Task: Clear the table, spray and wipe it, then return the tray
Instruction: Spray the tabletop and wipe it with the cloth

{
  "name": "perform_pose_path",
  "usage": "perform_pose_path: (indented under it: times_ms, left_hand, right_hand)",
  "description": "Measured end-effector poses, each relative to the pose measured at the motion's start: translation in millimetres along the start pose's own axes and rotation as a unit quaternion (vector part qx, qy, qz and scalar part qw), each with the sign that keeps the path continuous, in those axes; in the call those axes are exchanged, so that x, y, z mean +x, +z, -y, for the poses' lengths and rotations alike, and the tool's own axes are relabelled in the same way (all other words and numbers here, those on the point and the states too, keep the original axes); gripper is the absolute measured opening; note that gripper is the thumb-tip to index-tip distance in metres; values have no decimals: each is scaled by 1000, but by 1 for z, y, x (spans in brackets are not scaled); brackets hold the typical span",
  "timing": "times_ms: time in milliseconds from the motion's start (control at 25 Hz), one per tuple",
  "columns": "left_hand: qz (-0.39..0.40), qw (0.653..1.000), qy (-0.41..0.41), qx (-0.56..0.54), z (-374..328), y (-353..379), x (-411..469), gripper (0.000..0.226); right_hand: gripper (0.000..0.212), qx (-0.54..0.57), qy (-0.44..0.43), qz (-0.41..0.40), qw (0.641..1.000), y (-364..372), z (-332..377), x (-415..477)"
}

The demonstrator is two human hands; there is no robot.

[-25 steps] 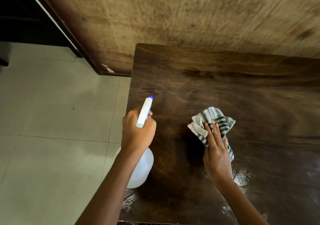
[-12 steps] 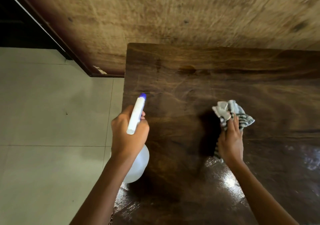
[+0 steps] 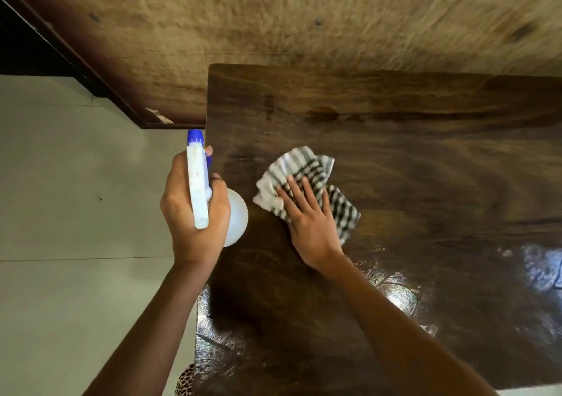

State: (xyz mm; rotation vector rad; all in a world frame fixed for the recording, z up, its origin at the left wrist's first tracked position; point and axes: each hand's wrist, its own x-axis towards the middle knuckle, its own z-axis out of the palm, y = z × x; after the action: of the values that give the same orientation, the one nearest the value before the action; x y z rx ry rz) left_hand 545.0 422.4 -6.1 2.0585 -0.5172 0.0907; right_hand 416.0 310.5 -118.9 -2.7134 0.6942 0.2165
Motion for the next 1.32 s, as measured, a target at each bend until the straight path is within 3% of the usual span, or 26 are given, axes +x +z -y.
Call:
perform_pose_path:
  times_ms: [80, 160, 280, 360, 440, 520, 680, 760, 840, 960, 1040, 1160, 1320]
  left_hand:
    - [-5, 1000, 9, -12, -1, 6, 6, 23]
    - [-6, 999, 22, -27, 0, 10, 7, 23]
    - [-5, 999, 26, -39, 5, 14, 1, 28]
    - [-7, 999, 23, -40, 9, 18, 1, 30]
    - [-25, 999, 22, -36, 11, 22, 1, 30]
    - [-38, 999, 7, -25, 10, 23, 0, 45]
    - [-4, 999, -27, -29, 18, 20, -3, 35]
    - [24, 998, -40, -42, 21, 21, -3, 39]
    - [35, 996, -57, -52, 23, 21, -3, 39]
    - [45, 996, -67, -50, 25, 19, -2, 42]
    - [47, 993, -88, -63, 25, 20, 0, 46]
    - [43, 990, -114, -68, 29, 20, -2, 44]
    - [33, 994, -91, -56, 30, 19, -3, 35]
  right_hand:
    - [61, -17, 28, -8, 999, 2, -29, -32]
    - [50, -11, 143, -10, 990, -8, -68, -41]
    - [38, 41, 336, -9, 941, -36, -107, 2]
    - [44, 59, 378, -18, 924, -50, -102, 48]
    - [46, 39, 326, -13, 944, -48, -78, 81]
    - [50, -3, 207, 2, 978, -33, -47, 86]
    - [60, -103, -33, 23, 994, -4, -26, 13]
    - [61, -95, -1, 34, 995, -6, -52, -19]
    - [50, -54, 113, 13, 992, -19, -88, -10]
    - [40, 10, 291, 7, 957, -55, -127, 69]
    - [45, 27, 318, -5, 948, -77, -129, 132]
    - [47, 7, 233, 9, 972, -76, -98, 178]
    - [53, -99, -23, 34, 994, -45, -55, 129]
